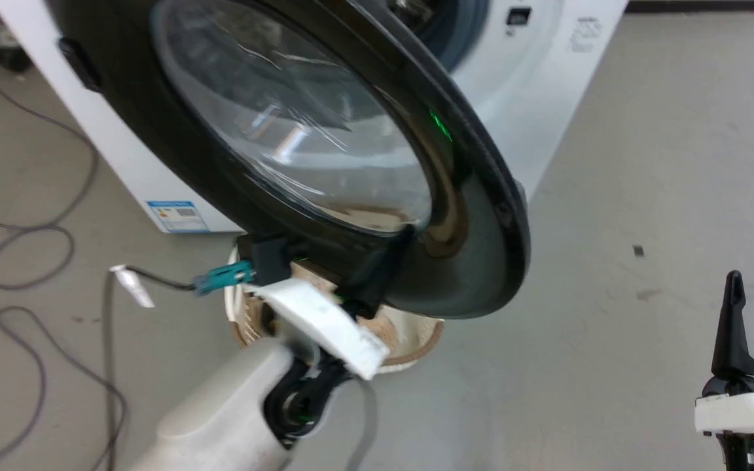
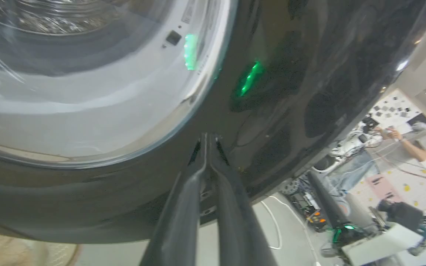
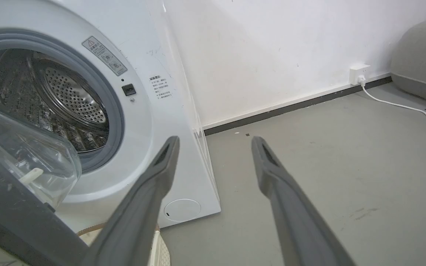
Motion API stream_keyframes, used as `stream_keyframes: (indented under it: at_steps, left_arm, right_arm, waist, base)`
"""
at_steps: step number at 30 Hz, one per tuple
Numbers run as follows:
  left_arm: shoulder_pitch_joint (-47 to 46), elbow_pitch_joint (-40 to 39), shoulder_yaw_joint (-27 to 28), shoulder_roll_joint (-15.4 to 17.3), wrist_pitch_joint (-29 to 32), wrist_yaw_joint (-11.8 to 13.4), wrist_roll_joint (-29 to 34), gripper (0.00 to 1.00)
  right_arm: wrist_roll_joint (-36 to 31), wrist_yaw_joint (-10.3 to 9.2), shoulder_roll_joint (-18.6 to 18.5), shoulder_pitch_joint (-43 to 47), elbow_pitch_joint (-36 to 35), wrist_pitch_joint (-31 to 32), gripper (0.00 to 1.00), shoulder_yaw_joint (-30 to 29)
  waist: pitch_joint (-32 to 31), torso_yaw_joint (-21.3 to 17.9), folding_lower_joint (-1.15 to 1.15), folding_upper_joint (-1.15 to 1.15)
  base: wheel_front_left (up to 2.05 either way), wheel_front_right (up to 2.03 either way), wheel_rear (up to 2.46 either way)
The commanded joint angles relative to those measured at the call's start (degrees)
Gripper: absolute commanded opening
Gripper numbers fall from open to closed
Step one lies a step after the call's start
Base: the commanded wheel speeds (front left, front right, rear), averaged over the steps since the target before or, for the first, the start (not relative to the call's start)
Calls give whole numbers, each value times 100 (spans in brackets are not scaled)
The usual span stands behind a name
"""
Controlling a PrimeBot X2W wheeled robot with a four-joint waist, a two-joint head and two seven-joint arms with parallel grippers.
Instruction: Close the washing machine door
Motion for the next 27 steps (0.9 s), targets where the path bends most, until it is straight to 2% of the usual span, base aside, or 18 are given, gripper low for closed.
stream_keyframes:
  at_steps: [1,4,5,8,11,16,20,27]
  left_arm:
    - [-68,207,48,89,-208,95,488,100]
    - [-69,240,400,94,-316,659,1434,100]
    - [-69,240,400,94,-316,659,1434,100]
    - [161,-192,1099,22,-322,1202,2558,100]
    - [511,-699,1567,42,-324,1665,3683,100]
    - [1104,-1344,2187,122,-325,2245,4989,100]
    - [1622,-1625,2781,49,-325,2429,5300,100]
    - [2574,-1984,3567,-99,-325,2632,5856,100]
  right_arm:
    - [-35,5,-4,96,-116,-25,100,22]
    - [-93,5,-4,117,-296,-25,100,-13]
    - [-93,5,-4,117,-296,-25,100,-13]
    - [-149,5,-4,65,-480,-25,100,-67]
    - [-225,5,-4,3,-706,-25,100,-81]
    - [-392,5,-4,-128,-1126,-25,100,-35]
    - [-715,5,-4,-309,-1539,-25,100,159]
    - [-816,5,-24,-635,-2017,-25,100,707]
  waist:
    - [-199,183,0,0]
    - [-341,341,0,0]
    - [-341,341,0,0]
    - [-449,473,0,0]
    - [-568,589,0,0]
    - [-729,779,0,0]
    - [-812,903,0,0]
    - [-962,1120,0,0]
  base:
    - [0,0,0]
    - [0,0,0]
    - [0,0,0]
    - [0,0,0]
    - [0,0,0]
    - [0,0,0]
    - [0,0,0]
    - [0,0,0]
